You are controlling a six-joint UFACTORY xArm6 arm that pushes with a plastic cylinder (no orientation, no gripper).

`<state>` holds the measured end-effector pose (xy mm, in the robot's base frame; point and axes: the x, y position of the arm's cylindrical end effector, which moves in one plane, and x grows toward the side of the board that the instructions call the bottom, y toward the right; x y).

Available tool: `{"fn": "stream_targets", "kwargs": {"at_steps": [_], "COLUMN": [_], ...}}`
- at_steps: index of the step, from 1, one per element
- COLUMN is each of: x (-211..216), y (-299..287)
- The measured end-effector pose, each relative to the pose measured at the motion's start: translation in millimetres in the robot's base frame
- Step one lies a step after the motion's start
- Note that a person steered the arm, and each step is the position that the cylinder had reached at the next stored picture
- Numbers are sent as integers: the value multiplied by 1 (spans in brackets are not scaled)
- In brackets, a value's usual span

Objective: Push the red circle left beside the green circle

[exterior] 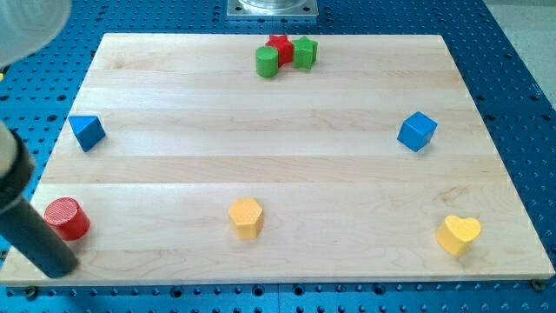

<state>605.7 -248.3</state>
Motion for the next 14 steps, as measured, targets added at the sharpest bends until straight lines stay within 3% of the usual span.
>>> {"fn": "stream_targets", "kwargs": {"at_steps": [3, 4, 6, 8, 10, 12, 13, 14], "x": [-28, -62, -140, -157, -242, -193, -209, -253], "y": [-6, 18, 123, 134, 174, 153, 115, 130]}}
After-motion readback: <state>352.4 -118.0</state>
